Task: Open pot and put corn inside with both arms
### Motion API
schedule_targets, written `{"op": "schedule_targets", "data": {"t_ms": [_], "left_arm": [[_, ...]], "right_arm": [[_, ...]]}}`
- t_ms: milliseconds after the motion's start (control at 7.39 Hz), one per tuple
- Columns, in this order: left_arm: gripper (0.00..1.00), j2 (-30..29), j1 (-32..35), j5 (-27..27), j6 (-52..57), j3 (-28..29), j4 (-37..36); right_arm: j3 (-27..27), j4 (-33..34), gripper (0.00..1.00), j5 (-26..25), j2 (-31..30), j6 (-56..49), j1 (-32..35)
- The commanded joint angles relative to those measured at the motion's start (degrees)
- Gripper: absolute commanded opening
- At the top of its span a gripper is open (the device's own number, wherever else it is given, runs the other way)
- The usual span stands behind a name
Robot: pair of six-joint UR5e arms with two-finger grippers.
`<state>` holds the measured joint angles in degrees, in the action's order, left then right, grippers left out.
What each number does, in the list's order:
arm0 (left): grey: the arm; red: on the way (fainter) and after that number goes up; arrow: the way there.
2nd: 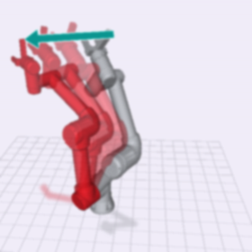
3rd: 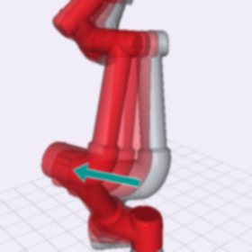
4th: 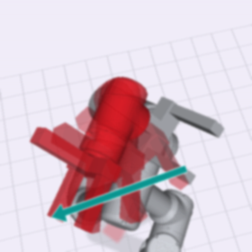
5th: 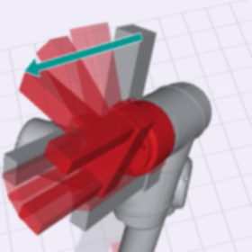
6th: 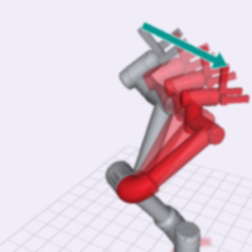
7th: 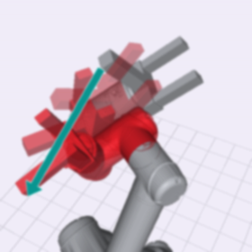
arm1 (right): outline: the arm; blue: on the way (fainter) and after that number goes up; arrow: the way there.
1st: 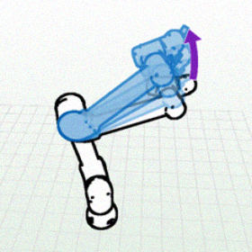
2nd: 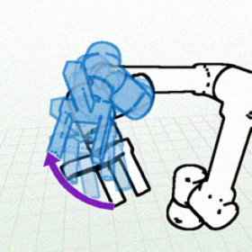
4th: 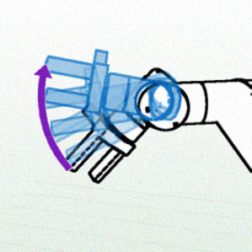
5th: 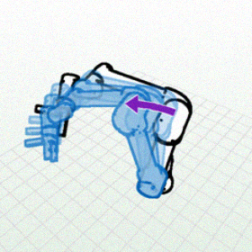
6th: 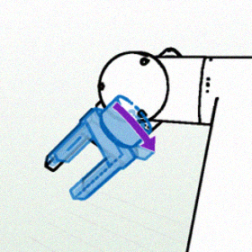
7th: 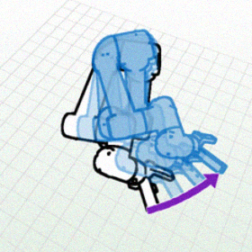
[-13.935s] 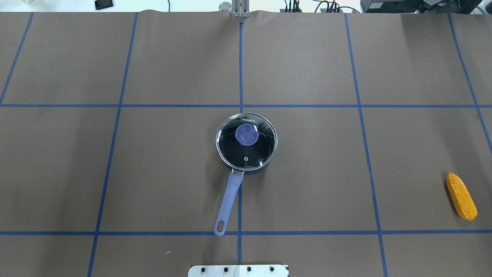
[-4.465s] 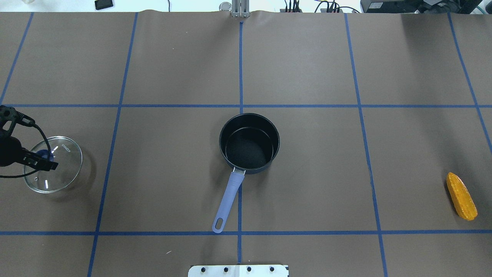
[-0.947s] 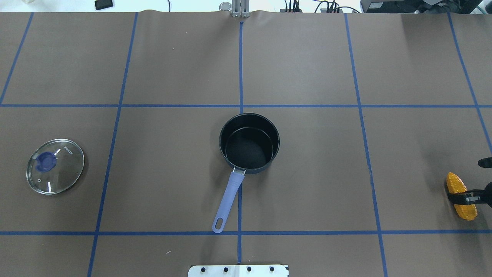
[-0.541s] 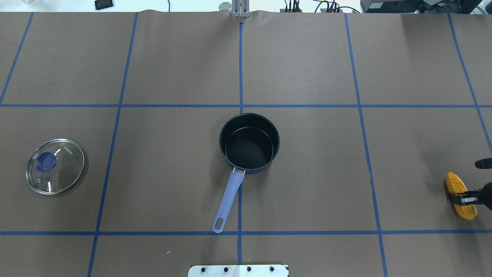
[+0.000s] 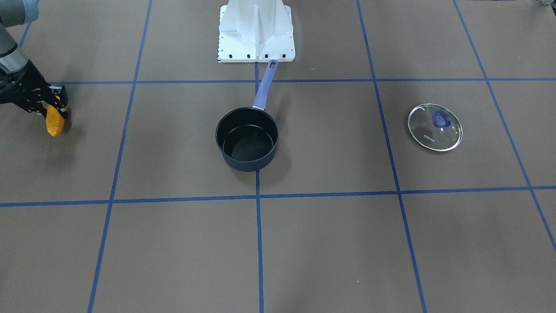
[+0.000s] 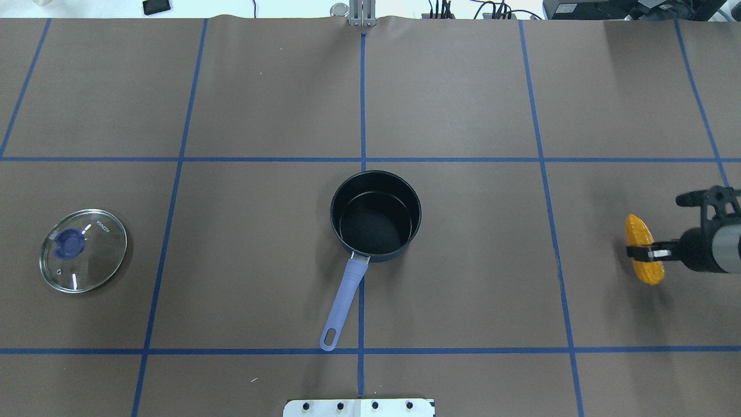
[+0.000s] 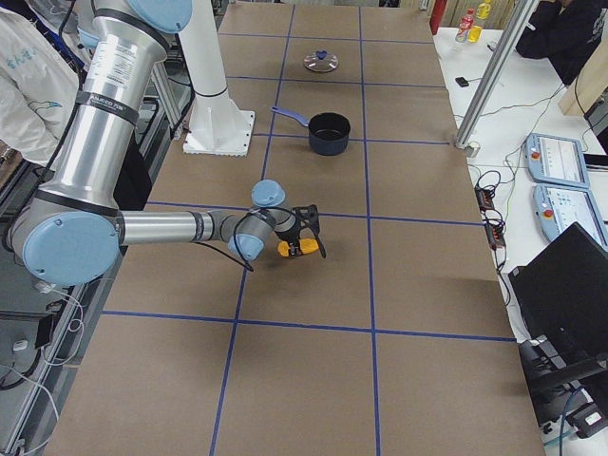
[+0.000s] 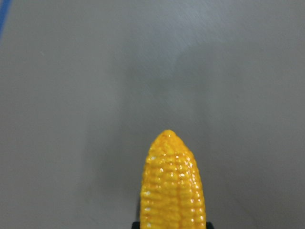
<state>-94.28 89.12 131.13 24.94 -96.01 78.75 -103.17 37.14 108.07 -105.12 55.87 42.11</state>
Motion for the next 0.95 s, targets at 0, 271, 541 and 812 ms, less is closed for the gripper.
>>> {"op": "schedule_targets", "data": {"t_ms": [0, 271, 541, 812], "left_arm": [[0.99, 0.14, 0.00, 0.00, -0.77, 0.29, -0.09], [0.99, 1.02, 0.00, 3.57, -9.94, 0.29, -0.09], [0.99, 3.92, 0.09, 6.59, -12.02, -1.02, 2.18], [0.99, 4.27, 0.09, 6.68, -12.11, -0.76, 2.20]], "right_arm": [[-0.53, 17.95, 0.00, 2.41, 17.50, 0.03, 3.85], [-3.51, 41.40, 0.00, 2.24, 34.37, 0.99, 3.68], [-6.59, 56.60, 0.00, 2.15, 45.14, 5.78, 1.15], [-3.63, 57.17, 0.00, -0.47, 51.74, 12.74, -3.77]]}}
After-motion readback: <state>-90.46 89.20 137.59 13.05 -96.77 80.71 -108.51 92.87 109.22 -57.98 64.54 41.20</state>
